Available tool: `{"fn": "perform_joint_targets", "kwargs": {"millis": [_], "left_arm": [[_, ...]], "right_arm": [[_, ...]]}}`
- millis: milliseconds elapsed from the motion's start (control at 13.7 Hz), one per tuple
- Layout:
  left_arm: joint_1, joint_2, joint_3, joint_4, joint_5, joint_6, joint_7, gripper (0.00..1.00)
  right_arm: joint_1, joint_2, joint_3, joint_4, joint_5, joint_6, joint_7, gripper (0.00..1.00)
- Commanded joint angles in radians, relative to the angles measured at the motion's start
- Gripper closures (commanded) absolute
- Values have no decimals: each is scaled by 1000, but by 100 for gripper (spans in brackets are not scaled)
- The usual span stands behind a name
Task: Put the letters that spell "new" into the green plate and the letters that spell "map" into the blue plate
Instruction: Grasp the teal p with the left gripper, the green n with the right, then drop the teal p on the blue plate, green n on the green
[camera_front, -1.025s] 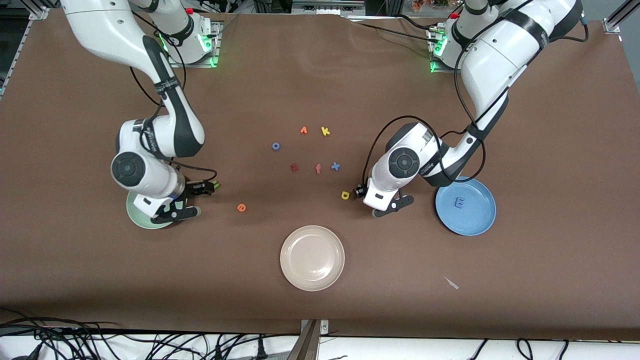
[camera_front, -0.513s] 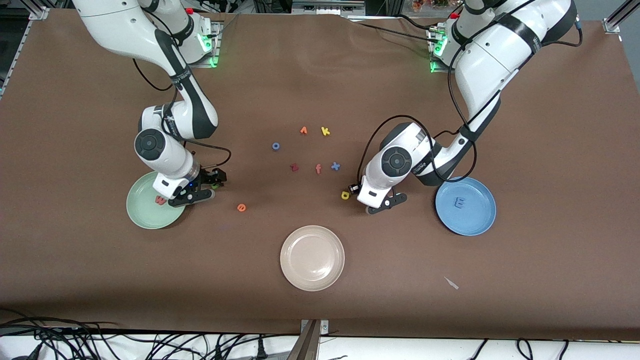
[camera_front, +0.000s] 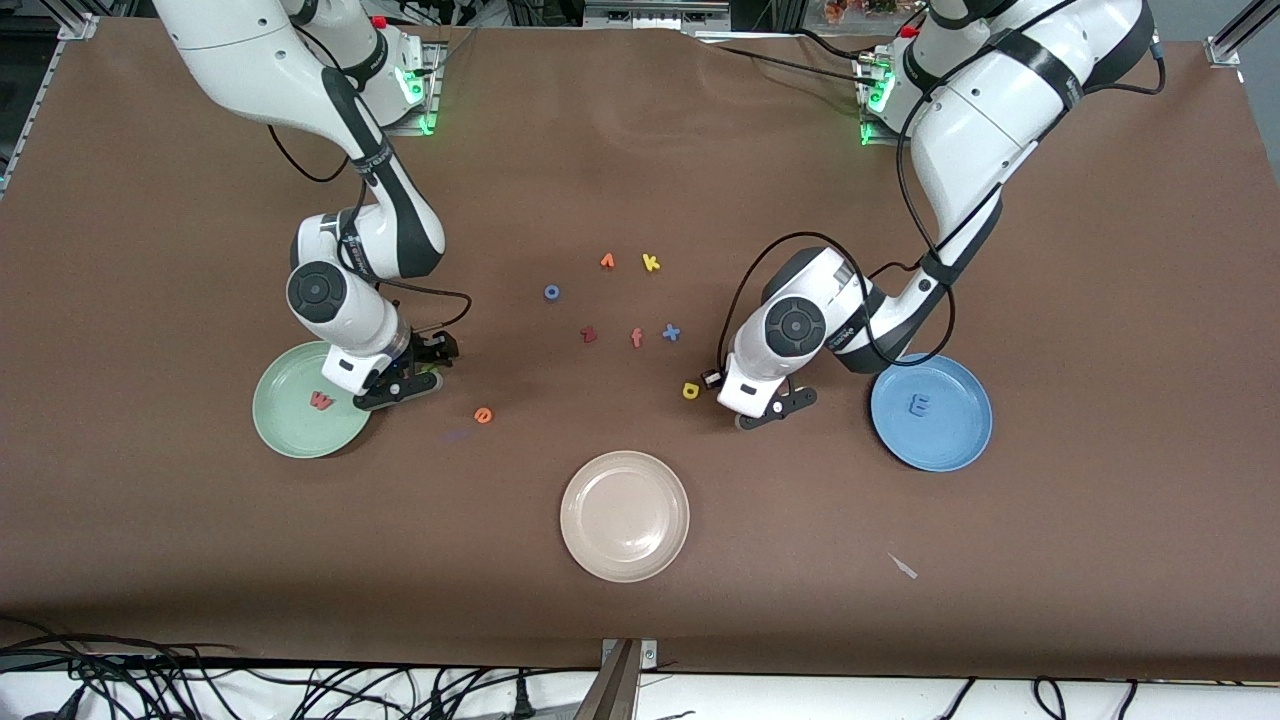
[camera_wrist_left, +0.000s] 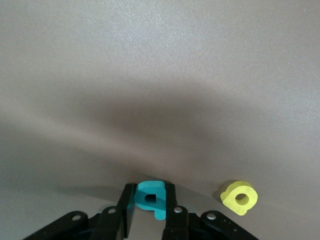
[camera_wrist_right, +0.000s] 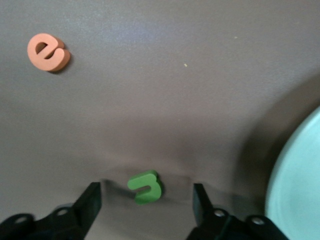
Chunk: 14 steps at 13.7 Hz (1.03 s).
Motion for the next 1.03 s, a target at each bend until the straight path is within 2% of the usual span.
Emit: {"fn": "perform_joint_targets", "kwargs": {"millis": [0,293,439,513,586,732,952], "left_arm": [[1,-21,4,8,6,-38,3,100],[26,-71,4,78,45,-247,81,100],[61,-73,4,124,45,-346,194,100],[93,-84,4,133,45,-385,275,99],[132,-100,3,134,45,-409,365,99],[208,-122,3,134,45,-445,534,98],[308,-128,4,130,45,-453,731,97]], "right_arm": [[3,18,1,21,2,10,-23,23],[6,20,1,25,1,10,-23,36],[8,20,1,27,2,7,-23,46],[8,22,1,25,2,5,-23,48],[8,23,2,27,2,5,-29,54],[8,31,2,25,2,5,-29,59],[15,40,1,25,2,4,-31,73]]}}
